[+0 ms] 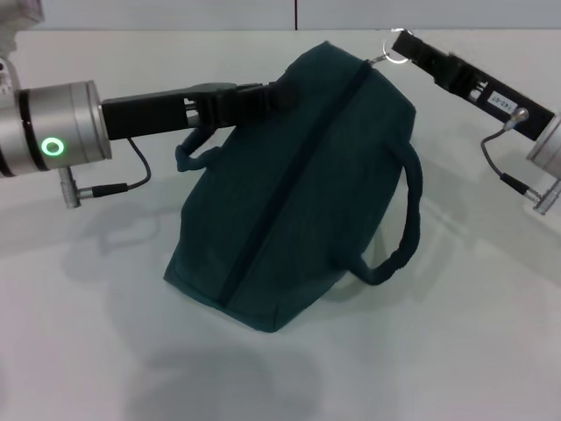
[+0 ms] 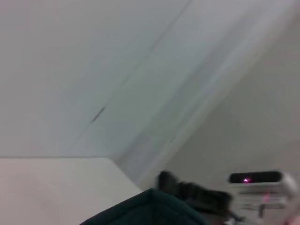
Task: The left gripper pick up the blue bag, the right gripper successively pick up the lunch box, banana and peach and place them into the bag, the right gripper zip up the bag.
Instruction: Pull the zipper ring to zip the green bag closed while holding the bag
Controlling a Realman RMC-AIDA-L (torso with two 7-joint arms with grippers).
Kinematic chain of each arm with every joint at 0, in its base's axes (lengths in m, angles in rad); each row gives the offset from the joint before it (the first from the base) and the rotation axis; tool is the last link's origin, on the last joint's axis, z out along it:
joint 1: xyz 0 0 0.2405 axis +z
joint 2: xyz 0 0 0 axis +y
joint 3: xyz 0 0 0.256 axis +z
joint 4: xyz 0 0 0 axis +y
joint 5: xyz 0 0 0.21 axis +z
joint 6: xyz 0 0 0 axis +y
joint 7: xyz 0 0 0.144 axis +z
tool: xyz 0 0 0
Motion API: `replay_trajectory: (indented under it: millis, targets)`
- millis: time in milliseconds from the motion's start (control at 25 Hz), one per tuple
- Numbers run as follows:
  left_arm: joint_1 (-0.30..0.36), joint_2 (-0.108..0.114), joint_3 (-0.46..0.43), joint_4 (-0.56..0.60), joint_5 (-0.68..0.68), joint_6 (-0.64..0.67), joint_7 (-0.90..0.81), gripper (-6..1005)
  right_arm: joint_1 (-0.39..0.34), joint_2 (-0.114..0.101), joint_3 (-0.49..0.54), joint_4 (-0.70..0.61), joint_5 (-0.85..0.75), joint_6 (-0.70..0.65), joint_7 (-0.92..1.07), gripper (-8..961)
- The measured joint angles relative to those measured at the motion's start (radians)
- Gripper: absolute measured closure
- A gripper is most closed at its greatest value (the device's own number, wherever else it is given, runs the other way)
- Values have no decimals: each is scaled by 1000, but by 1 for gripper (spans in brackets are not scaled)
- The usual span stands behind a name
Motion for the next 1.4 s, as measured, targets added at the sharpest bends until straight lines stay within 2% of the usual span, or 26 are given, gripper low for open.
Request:
replay_trajectory:
  millis: [440, 840, 1200, 1400]
  targets:
    - [27, 0, 1, 4, -51, 61, 71, 937, -1, 3, 5, 53, 1, 24, 169, 912]
    - [33, 0, -2, 3, -69, 74, 93, 934, 3, 6, 0, 51, -2, 31, 176, 911]
    - [29, 0, -5, -1, -71, 44, 93, 931, -12, 6, 3, 50, -4, -59, 143, 910]
    - [18, 0, -3, 1, -71, 39, 88, 930, -18, -1, 8, 53, 0, -66, 141, 728]
